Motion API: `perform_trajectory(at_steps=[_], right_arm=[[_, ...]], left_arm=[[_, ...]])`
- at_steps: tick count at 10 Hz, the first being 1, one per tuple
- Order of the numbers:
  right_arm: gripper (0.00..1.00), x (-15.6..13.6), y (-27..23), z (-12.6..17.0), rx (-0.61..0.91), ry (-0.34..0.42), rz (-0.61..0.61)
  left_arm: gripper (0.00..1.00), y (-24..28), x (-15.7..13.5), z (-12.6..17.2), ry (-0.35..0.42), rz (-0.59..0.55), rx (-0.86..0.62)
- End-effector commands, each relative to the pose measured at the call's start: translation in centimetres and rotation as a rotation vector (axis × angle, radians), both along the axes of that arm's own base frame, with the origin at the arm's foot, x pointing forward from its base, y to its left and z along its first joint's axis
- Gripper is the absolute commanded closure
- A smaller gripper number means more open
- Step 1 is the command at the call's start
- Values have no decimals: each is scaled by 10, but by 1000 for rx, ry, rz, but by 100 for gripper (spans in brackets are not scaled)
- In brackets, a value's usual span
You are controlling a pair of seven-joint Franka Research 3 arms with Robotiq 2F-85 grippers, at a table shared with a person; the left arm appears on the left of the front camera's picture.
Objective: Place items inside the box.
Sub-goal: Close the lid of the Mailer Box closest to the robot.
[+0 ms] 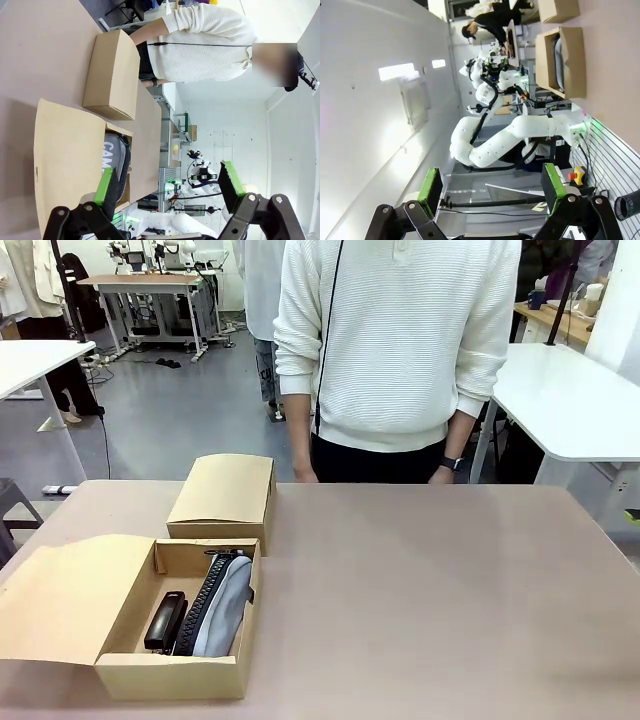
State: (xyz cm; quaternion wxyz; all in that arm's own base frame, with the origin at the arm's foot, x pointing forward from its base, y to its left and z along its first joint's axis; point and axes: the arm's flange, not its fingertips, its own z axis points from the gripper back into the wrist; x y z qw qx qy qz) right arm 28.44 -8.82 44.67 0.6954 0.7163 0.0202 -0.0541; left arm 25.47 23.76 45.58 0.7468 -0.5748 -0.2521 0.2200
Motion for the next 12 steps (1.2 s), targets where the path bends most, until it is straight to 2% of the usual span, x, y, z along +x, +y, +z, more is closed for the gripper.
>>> perform_trajectory(at_steps=[1,2,3,4,6,7,9,11,12], right_arm=[[0,2,1,8,19,19,-9],[0,2,1,8,19,19,-9],[0,2,1,8,19,19,-9],[0,2,1,8,19,19,-9],[0,2,1,8,19,19,-9],[0,2,1,8,19,19,-9],[0,2,1,8,19,19,-9],[0,2,1,8,19,19,-9],[0,2,1,8,19,19,-9]], left_arm=[[0,0,0,0,0,0,0],[0,-31,5,10,-233,-81,105],[0,-63,14,15,-432,-279,196],[0,-80,16,13,-605,-385,303],[0,-90,15,4,-899,-417,427],[0,-87,23,-1,-1060,-385,522],[0,-73,23,-18,-1266,-352,730],[0,-69,8,-38,-1389,-450,857],[0,-64,9,-48,-1457,-462,886]])
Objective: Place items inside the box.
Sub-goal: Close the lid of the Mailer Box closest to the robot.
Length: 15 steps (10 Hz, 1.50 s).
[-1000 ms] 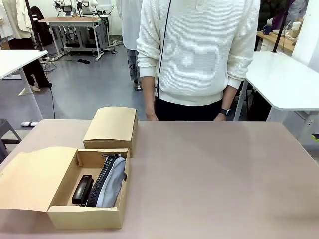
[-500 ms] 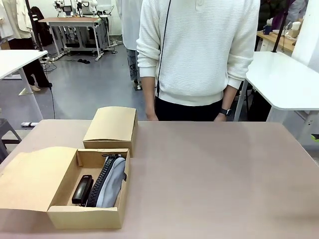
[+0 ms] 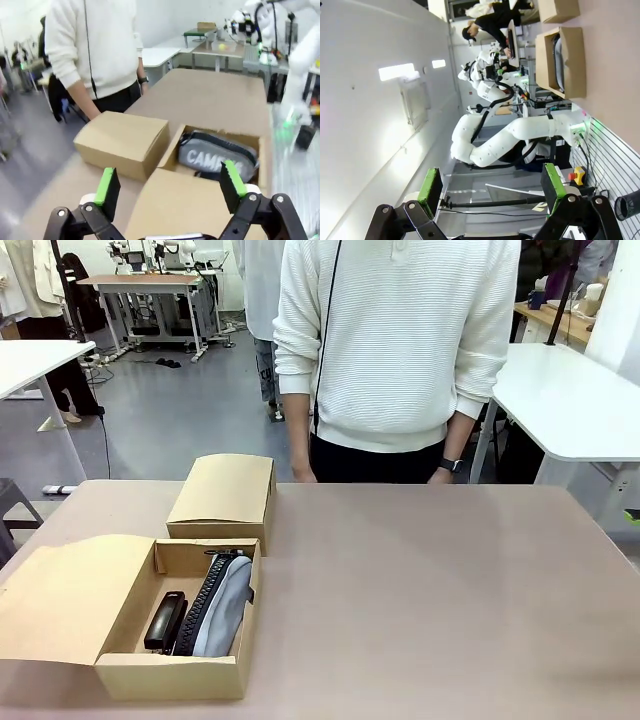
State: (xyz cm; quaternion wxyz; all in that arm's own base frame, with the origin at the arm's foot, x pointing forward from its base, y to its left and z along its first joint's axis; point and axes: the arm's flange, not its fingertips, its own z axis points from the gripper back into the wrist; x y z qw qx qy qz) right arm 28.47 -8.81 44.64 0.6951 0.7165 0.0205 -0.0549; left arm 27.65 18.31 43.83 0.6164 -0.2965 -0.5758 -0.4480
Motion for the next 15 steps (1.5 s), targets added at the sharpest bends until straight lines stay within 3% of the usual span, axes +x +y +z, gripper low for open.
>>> perform_trajectory(at_steps=[1,3,4,6,7,11,15], right_arm=[[0,1,1,8,18,17,-8],[0,1,1,8,18,17,-8],[0,1,1,8,18,17,-8],[0,1,1,8,18,17,-8],[0,1,1,8,18,17,-8],[0,1,1,8,18,17,-8],[0,1,1,8,18,17,-8]], left_arm=[[0,-5,2,11,127,28,-59],[0,-5,2,11,127,28,-59],[0,0,2,-3,42,8,-9],[0,17,10,-29,-80,-48,325],[0,29,16,-35,-115,-141,432],[0,41,30,-77,-14,-138,657],[0,50,49,-126,124,-73,733]])
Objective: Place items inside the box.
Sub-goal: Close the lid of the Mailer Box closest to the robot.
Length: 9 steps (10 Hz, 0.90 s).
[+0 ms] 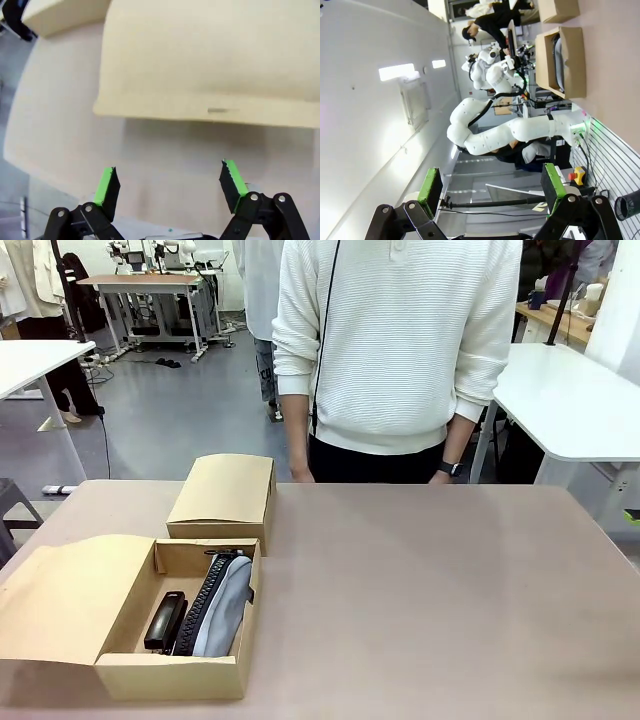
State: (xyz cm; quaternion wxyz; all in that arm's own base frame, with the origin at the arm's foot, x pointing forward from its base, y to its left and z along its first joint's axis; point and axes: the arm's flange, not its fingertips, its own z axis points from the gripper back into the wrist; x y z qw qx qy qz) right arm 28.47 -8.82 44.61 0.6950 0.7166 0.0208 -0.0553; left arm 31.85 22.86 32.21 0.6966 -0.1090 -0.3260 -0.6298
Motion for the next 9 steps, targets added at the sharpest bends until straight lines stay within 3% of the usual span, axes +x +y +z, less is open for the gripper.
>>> perform_trajectory(at_steps=[1,6,9], right_arm=[[0,1,1,8,18,16,-8],[0,1,1,8,18,16,-8],[0,1,1,8,18,16,-8]], left_arm=[[0,3,9,-18,22,-3,-12],[0,-23,13,-51,146,-75,-191],[0,-37,15,-48,137,-121,-369]])
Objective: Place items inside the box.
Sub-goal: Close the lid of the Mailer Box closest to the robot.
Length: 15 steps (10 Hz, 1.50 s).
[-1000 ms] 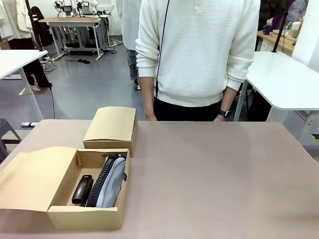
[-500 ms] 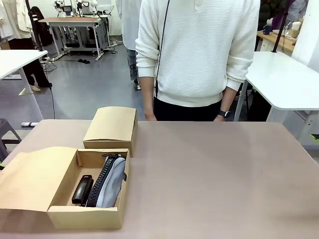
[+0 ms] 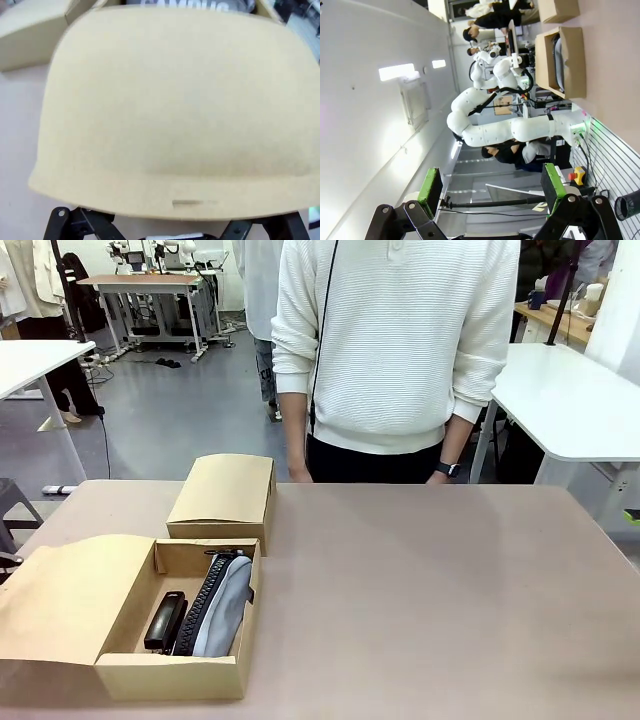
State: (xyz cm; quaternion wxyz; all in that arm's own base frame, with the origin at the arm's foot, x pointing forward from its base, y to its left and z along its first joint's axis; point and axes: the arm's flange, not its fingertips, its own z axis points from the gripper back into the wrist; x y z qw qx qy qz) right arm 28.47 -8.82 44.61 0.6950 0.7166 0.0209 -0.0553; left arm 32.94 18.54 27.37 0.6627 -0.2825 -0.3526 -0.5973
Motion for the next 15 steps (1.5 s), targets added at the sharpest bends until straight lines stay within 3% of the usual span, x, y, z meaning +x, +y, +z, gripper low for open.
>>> perform_trajectory(at_steps=[1,4,8,11,13,15], right_arm=[[0,1,1,8,18,16,-8],[0,1,1,8,18,16,-8],[0,1,1,8,18,16,-8],[0,1,1,8,18,16,-8],[0,1,1,8,18,16,-8],[0,1,1,8,18,16,-8]], left_arm=[[0,3,4,4,-37,-12,-105],[0,-18,-8,24,-98,-44,-299],[0,-71,-31,57,-163,-31,-400],[0,-138,-54,79,-150,-111,-491],[0,-182,-67,83,-162,-101,-550],[0,-222,-80,65,-158,-104,-515]])
